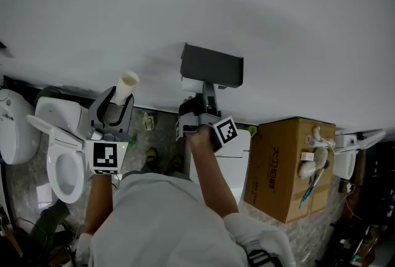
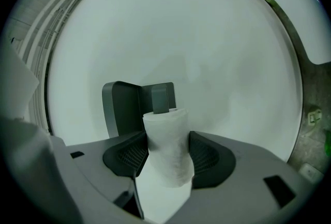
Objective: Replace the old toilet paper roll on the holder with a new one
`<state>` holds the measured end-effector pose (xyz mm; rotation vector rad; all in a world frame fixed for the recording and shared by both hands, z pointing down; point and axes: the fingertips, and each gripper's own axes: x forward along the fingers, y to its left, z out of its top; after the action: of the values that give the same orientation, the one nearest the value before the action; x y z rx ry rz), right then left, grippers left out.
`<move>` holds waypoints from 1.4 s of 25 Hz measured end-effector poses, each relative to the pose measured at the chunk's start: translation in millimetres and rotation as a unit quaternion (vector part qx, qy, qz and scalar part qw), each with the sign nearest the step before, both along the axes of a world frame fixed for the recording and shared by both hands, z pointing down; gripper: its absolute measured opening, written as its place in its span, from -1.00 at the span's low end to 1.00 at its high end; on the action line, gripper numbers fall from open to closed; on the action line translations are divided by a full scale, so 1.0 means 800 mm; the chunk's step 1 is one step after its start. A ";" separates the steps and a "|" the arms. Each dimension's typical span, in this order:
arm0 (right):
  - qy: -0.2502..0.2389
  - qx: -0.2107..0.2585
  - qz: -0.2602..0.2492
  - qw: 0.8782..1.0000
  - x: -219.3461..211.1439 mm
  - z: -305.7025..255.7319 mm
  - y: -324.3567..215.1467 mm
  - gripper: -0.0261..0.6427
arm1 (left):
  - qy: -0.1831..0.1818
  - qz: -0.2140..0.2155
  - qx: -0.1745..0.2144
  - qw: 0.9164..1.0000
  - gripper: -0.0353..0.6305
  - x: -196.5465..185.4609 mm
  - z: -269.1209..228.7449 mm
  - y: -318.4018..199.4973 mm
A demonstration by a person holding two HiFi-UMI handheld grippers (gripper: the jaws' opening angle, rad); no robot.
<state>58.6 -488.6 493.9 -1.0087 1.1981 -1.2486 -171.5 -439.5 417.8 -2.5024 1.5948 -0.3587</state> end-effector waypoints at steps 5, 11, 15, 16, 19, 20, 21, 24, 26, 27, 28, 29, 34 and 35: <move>0.013 0.004 -0.007 1.000 -0.001 -0.003 -0.002 -0.18 | 0.000 0.008 -0.001 1.000 -0.30 0.003 0.001 -0.002; 0.020 0.012 -0.011 1.000 0.000 -0.009 -0.001 -0.05 | -0.001 0.018 0.001 1.000 -0.30 0.010 -0.002 -0.003; 0.019 0.016 -0.009 1.000 0.000 -0.009 0.000 0.01 | 0.002 0.023 0.005 1.000 -0.30 0.012 -0.004 -0.003; 0.020 0.017 -0.010 1.000 0.000 -0.009 0.001 0.02 | 0.007 0.025 0.010 1.000 -0.30 0.013 -0.007 -0.004; 0.021 0.018 -0.013 1.000 0.001 -0.008 0.004 0.07 | 0.004 0.026 0.005 1.000 -0.30 0.014 -0.004 -0.003; 0.021 0.018 -0.012 1.000 0.004 -0.007 0.006 0.08 | 0.001 0.027 0.002 1.000 -0.30 0.016 -0.002 -0.002; 0.021 0.017 -0.012 1.000 0.007 -0.006 0.008 0.09 | -0.001 0.027 0.001 1.000 -0.30 0.019 -0.002 -0.002; 0.025 0.012 -0.010 1.000 0.015 -0.001 0.017 0.09 | -0.001 0.031 0.002 1.000 -0.30 0.027 -0.003 -0.001; 0.031 0.007 -0.007 0.999 0.022 0.003 0.024 0.09 | 0.000 0.034 0.002 0.999 -0.30 0.031 -0.003 0.000; 0.034 0.005 -0.004 0.999 0.026 0.005 0.029 0.09 | 0.000 0.036 0.003 0.999 -0.30 0.033 -0.003 0.000; 0.036 0.003 -0.001 0.999 0.031 0.007 0.033 0.09 | 0.001 0.038 0.003 0.999 -0.30 0.036 -0.003 0.000; 0.037 0.001 0.003 0.999 0.036 0.009 0.037 0.09 | 0.002 0.040 0.003 0.999 -0.30 0.038 -0.003 0.001; 0.050 -0.022 0.028 0.998 0.069 0.021 0.061 0.00 | 0.003 0.055 0.001 0.998 -0.30 0.057 -0.003 0.000; 0.057 -0.030 0.033 0.997 0.076 0.025 0.066 -0.04 | 0.004 0.058 0.001 0.998 -0.30 0.061 -0.003 0.000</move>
<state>119.6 -435.6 513.7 -1.1693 1.2103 -1.1941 -122.4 -439.8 415.5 -2.5831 1.4423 -0.3329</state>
